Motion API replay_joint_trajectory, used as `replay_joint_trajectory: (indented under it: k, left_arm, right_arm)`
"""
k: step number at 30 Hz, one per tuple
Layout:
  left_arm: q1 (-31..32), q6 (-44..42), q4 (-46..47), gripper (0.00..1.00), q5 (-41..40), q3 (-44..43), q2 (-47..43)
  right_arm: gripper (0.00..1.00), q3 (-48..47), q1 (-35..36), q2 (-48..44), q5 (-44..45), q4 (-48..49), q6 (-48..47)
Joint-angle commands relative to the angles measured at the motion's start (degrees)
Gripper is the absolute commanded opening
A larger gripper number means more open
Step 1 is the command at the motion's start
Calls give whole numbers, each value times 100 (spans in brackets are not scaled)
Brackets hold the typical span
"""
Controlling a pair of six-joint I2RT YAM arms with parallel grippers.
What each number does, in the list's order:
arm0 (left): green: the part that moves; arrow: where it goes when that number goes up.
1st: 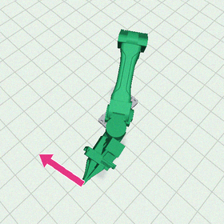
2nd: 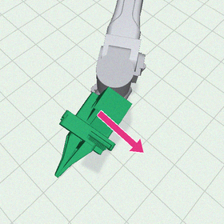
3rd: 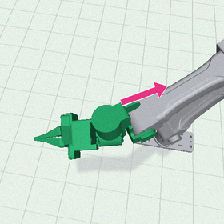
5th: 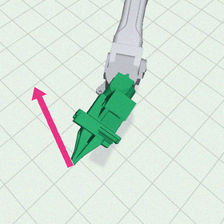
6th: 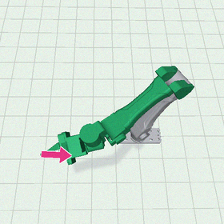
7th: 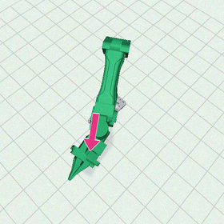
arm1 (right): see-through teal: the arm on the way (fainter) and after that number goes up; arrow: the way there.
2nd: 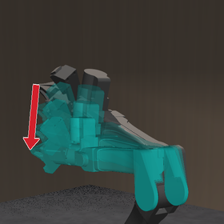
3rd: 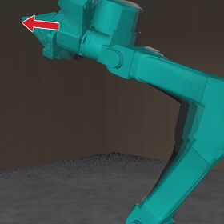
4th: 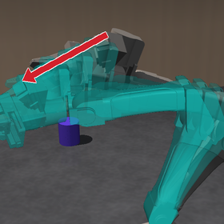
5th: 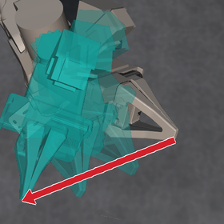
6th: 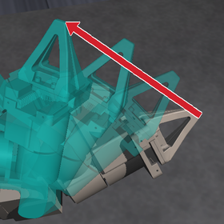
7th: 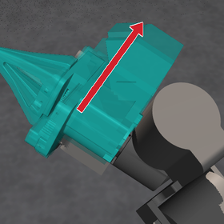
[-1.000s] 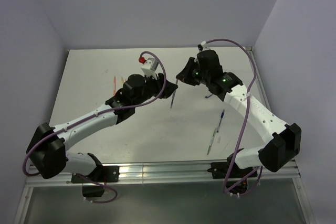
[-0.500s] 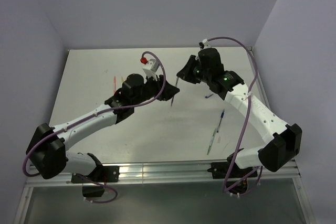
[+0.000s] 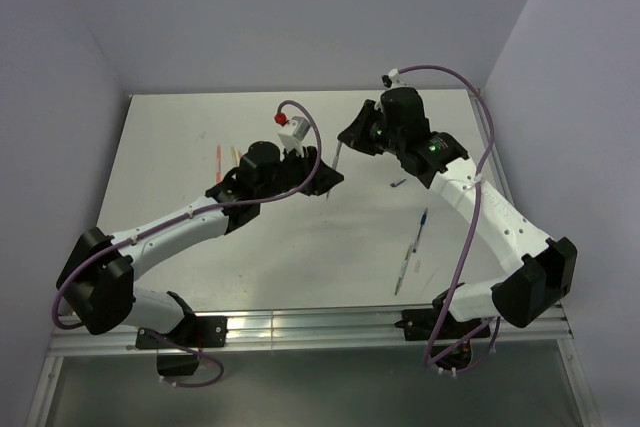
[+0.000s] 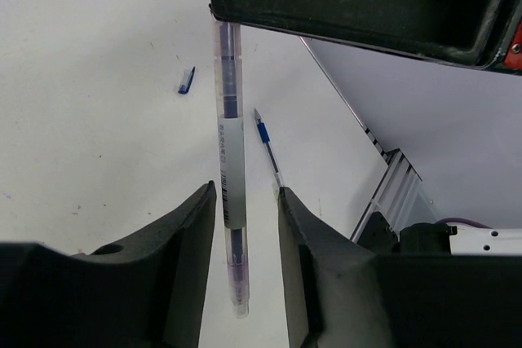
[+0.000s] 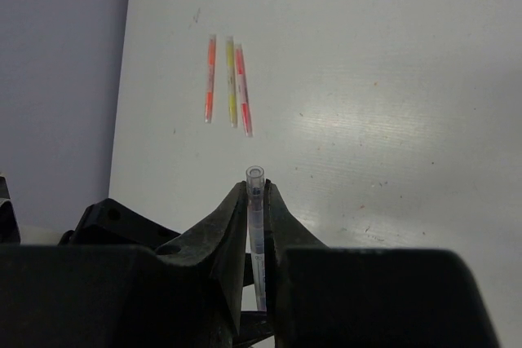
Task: Insert the pens into the pen caps
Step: Press the pen cap onto the pen.
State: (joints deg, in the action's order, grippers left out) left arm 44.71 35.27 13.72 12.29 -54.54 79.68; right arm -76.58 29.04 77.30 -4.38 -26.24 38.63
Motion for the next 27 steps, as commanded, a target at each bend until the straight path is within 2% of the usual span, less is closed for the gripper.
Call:
replay_joint_trajectory:
  k: [1, 8, 11, 13, 20, 27]
  left_arm:
    - [-6, 77, 228, 40, 194, 40, 4]
    - [-6, 68, 202, 26, 282, -47, 30]
    - [-6, 77, 210, 16, 309, -118, 74]
    - [-6, 68, 211, 1, 274, -188, 92]
    - [-6, -160, 605, 0, -384, -294, 127]
    - [3, -310, 1063, 0, -640, -487, 206]
  right_arm:
    - [0, -226, -38, -110, 43, 119, -110]
    - [0, -77, -47, -259, -1, 329, -137]
    - [0, -16, -39, -347, 25, 409, -189]
    - [0, 63, -38, -434, -53, 479, -250]
    - [0, 590, 111, -970, -230, 1163, -532]
    - [0, 1083, 348, -1445, -168, 1613, -918]
